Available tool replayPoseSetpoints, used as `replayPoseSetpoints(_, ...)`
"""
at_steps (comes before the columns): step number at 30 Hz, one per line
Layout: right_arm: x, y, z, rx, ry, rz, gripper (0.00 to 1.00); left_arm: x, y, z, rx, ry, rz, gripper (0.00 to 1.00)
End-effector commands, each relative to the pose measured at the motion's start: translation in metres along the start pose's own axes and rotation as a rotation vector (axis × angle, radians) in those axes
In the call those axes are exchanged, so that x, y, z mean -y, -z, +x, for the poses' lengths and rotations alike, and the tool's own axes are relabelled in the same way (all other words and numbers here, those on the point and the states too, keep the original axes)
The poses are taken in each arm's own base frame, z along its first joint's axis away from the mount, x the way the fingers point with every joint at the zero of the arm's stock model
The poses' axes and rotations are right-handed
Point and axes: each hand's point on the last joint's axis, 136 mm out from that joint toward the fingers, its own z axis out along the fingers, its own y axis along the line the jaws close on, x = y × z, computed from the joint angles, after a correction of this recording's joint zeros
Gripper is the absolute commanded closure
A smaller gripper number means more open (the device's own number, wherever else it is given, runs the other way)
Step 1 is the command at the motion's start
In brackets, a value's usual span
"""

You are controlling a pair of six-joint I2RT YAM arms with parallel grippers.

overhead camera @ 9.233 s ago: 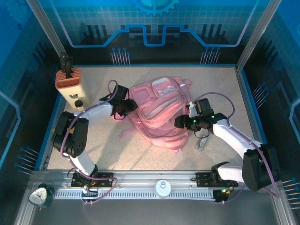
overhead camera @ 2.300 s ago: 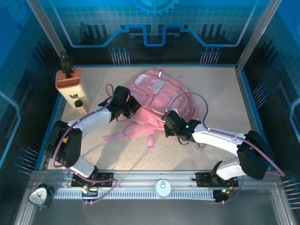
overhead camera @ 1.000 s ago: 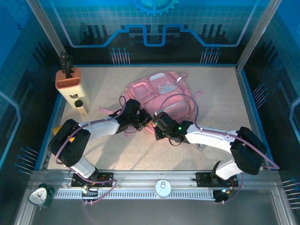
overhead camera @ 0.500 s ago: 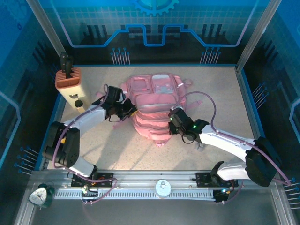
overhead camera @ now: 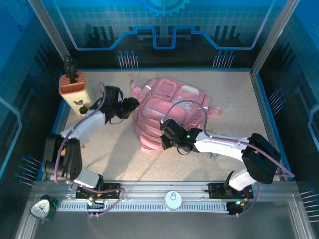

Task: Pack the student bag

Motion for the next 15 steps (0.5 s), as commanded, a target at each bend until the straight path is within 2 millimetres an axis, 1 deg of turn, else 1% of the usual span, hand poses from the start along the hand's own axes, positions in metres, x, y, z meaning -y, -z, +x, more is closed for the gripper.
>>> replayPoseSetpoints(1,-0.009,0.002,-0.006,0.019,-0.007,-0.029,1.00,0.003,0.007,0.034,0.001,0.092,0.074,0.44)
replayPoseSetpoints(2,-0.009,0.003,-0.006,0.024,-0.011,-0.032,1.00,0.003,0.007,0.043,0.006,0.114,0.080,0.43)
replayPoseSetpoints(4,-0.009,0.002,-0.004,0.023,-0.018,-0.041,1.00,0.010,0.002,0.065,-0.009,0.129,0.116,0.41)
replayPoseSetpoints(7,-0.011,0.002,-0.004,0.020,-0.022,-0.050,1.00,0.023,-0.010,0.086,-0.054,0.127,0.119,0.42)
replayPoseSetpoints(9,-0.010,0.002,-0.003,0.027,-0.025,-0.045,1.00,0.022,-0.019,0.100,-0.086,0.151,0.082,0.43)
replayPoseSetpoints(11,-0.008,0.002,-0.004,0.029,-0.028,-0.039,1.00,0.021,-0.028,0.114,-0.083,0.169,0.073,0.43)
replayPoseSetpoints(13,-0.009,0.005,-0.006,0.040,-0.032,-0.044,1.00,0.017,-0.035,0.124,-0.073,0.183,0.056,0.47)
replayPoseSetpoints(15,-0.010,0.007,-0.011,0.060,-0.033,-0.049,1.00,0.011,-0.040,0.130,-0.071,0.197,0.025,0.48)
